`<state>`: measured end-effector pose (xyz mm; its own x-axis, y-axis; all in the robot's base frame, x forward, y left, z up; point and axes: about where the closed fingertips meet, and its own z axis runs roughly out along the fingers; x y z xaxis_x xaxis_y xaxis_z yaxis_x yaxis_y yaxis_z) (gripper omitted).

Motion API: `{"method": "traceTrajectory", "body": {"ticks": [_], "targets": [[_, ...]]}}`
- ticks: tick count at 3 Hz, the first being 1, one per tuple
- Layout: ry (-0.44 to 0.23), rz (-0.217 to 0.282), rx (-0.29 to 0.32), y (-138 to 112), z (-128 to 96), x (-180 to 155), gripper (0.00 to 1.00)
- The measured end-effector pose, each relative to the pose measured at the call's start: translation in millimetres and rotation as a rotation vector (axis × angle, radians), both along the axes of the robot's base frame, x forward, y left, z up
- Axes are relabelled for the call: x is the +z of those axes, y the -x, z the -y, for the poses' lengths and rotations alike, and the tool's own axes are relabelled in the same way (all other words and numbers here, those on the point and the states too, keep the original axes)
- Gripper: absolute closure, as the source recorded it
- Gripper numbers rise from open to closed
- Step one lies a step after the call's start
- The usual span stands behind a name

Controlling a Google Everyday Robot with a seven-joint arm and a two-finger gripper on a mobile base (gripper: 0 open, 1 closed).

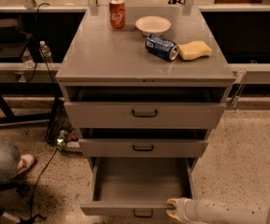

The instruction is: Open bottom drawer

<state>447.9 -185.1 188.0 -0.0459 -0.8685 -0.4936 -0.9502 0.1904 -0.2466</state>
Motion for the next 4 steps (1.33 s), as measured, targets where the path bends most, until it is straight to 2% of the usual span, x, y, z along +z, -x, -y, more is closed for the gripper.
{"method": "traceTrajectory", "body": {"ticks": [1,2,4], "targets": [[-0.018,-0.013,-0.063,16.2,14.2,-7.4,1.0],[-0.018,-0.013,-0.063,15.8,13.8,-7.4,1.0],[-0.018,-0.014,-0.062,15.9,13.7,-7.5,0.59]]}}
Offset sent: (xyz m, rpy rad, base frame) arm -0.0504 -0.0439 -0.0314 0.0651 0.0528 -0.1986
